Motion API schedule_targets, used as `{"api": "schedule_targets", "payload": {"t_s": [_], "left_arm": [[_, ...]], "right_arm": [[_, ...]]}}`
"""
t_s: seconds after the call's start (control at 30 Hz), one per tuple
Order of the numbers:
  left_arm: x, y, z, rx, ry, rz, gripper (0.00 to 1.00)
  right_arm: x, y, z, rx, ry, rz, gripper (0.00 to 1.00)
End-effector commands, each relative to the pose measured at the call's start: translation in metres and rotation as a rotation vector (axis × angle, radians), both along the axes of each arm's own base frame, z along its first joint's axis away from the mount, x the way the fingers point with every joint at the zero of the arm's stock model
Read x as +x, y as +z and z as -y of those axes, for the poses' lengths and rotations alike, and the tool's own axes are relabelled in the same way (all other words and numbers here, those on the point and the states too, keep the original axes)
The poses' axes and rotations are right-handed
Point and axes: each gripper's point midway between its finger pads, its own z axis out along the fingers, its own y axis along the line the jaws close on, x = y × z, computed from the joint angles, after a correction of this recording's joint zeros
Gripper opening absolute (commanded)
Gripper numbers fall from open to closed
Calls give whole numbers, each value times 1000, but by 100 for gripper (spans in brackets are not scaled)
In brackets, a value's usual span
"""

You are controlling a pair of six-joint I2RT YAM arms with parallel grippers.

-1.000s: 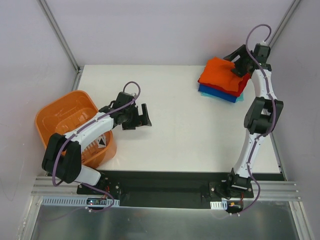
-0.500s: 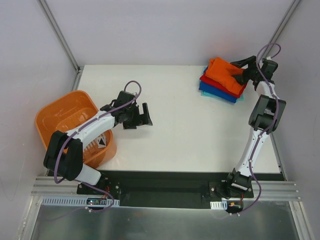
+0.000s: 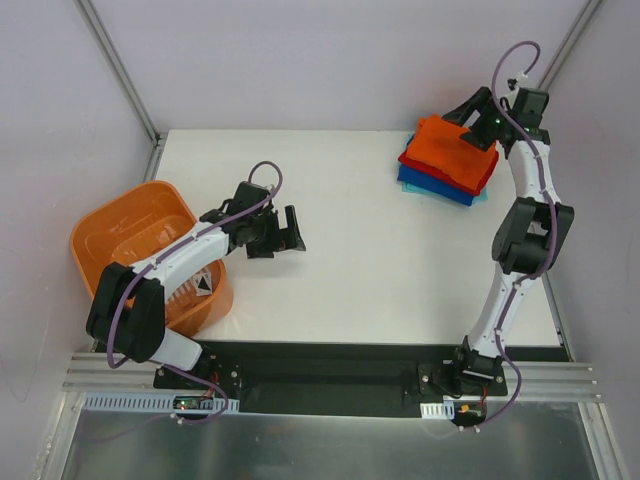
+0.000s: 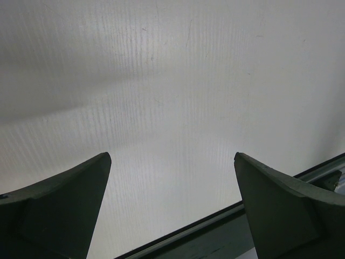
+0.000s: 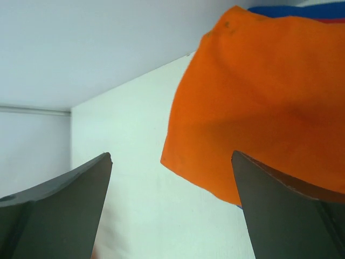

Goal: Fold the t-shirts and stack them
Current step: Neatly place the folded tshirt to the corner

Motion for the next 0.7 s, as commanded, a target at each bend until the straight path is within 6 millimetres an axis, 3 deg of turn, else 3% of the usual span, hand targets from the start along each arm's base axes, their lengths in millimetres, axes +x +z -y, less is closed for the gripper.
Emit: {"api": "schedule_targets", "payload": {"t_s": [0.0, 0.1, 0.13, 0.17, 0.23, 0.33, 0.37, 0.67], "left_arm": [[-1, 22, 2, -36, -2, 51, 99], [-3, 28, 2, -42, 2, 72, 99], [-4, 32, 2, -45, 1, 84, 99], [-5, 35, 2, -48, 0, 93, 99], [-7, 40, 2, -55, -1, 109, 99], [-11, 45, 2, -60, 0, 124, 99], [-11, 46, 2, -60, 1, 129, 99], [-16, 45, -3, -53, 9, 141, 99]], "right_arm": [[-23, 6, -1, -287, 11, -35, 97], [-34, -4, -5, -437, 39, -70, 97], [-37, -7, -14, -494, 53, -80, 97], [-42, -12, -4, -580, 4, -127, 97], [-43, -16, -8, -668, -8, -150, 97], [-41, -26, 6, -808, -100, -205, 97], [-37, -33, 20, -860, -148, -233, 97], [-22, -81, 3, -937, -94, -301, 97]]}}
